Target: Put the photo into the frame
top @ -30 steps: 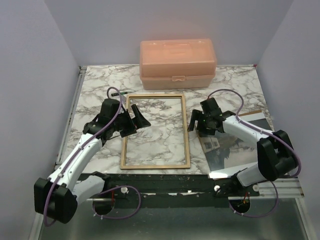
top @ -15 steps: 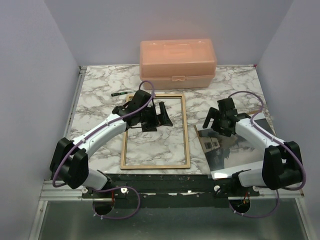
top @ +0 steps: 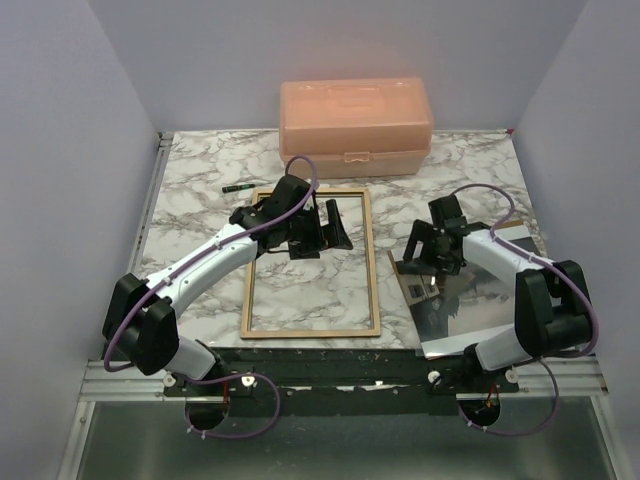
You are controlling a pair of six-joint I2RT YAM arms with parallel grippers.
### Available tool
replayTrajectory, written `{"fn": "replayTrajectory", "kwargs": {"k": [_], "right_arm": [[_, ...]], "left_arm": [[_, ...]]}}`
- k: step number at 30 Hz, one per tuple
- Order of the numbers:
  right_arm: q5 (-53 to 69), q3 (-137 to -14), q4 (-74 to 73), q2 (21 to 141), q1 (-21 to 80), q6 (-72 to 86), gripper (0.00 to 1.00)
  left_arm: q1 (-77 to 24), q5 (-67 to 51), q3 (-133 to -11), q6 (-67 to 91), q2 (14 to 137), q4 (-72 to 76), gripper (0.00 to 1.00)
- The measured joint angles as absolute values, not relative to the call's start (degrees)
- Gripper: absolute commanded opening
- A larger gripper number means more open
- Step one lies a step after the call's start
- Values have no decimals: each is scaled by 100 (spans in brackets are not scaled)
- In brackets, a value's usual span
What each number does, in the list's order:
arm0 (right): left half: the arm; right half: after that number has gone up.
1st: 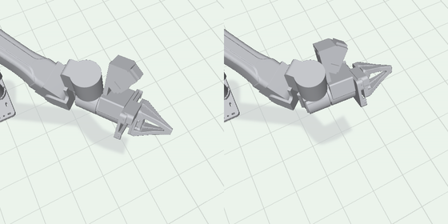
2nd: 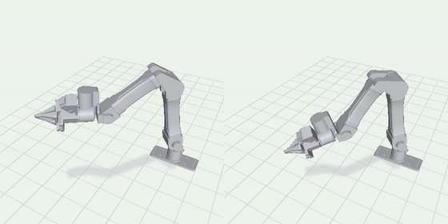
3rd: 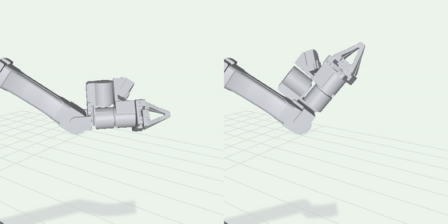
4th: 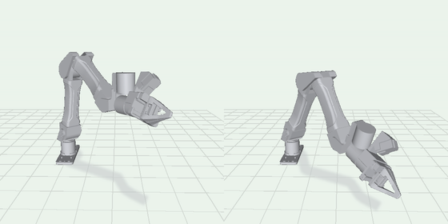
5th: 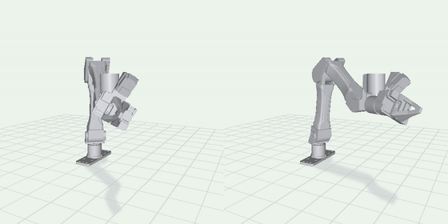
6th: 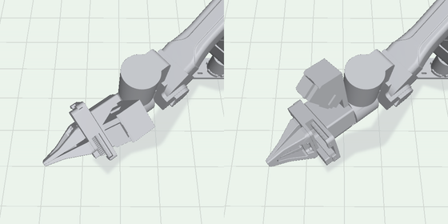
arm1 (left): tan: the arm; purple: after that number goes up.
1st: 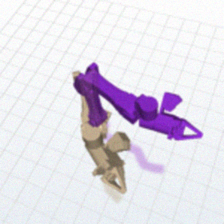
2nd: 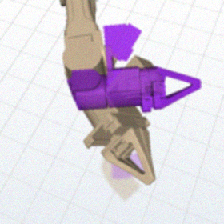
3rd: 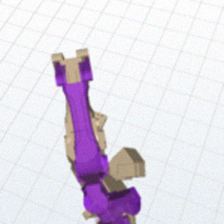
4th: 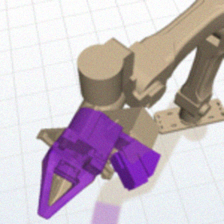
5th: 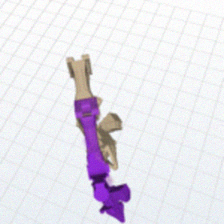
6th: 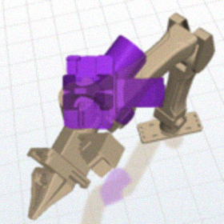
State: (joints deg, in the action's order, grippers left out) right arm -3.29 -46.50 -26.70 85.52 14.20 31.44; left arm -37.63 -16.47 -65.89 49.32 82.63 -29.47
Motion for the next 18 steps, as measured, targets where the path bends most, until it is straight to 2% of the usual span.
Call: {"fn": "replayTrajectory", "kwargs": {"k": [18], "right_arm": [[1310, -4648, -1288, 8892, 1610, 3420, 100]], "left_arm": [[-3992, -1610, -6967, 4934, 8683, -2991, 97]]}}
